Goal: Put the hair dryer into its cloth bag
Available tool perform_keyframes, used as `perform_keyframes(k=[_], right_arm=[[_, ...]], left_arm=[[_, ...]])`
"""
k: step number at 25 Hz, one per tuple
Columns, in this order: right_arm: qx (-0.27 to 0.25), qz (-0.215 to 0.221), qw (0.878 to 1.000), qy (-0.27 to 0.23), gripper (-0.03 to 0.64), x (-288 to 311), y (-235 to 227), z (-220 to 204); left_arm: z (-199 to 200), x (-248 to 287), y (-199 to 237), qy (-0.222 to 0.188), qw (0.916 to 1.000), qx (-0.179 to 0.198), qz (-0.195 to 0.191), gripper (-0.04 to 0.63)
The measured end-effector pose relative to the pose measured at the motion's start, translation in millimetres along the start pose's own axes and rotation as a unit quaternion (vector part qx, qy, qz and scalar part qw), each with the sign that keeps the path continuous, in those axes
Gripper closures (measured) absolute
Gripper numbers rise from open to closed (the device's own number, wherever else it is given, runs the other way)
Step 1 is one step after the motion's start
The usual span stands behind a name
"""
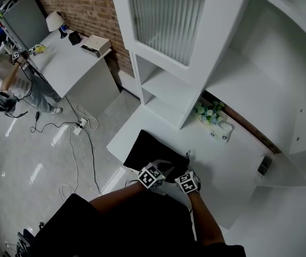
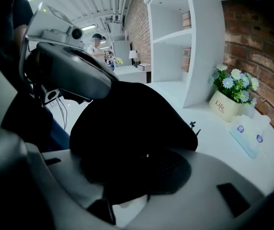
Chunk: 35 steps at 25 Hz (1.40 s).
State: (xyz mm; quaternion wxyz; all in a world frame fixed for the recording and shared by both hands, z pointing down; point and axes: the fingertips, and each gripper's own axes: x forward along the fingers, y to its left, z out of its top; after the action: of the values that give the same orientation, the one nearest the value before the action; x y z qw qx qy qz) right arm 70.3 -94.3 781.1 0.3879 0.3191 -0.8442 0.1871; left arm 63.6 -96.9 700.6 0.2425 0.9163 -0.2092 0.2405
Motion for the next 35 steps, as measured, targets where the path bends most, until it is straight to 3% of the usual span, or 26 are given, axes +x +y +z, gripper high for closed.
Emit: perform_keyframes(k=[16, 29, 35], right_arm=[[0.003, 0.034, 0.997, -0.065, 0.428, 7, 13, 41], [0.031, 0.050, 0.998, -0.033, 0.425, 35, 22, 25], [0.033, 0.029, 0.998, -0.037, 0.390, 29, 17, 24]], left_arm=[[18, -16, 1, -0.039, 0.9992, 0.006, -0.007, 0.560], [5, -28, 5, -0.033, 0.9989, -0.024, -0.025, 0.560], [0, -32, 13, -0.037, 0.9985, -0.034, -0.024, 0.560]])
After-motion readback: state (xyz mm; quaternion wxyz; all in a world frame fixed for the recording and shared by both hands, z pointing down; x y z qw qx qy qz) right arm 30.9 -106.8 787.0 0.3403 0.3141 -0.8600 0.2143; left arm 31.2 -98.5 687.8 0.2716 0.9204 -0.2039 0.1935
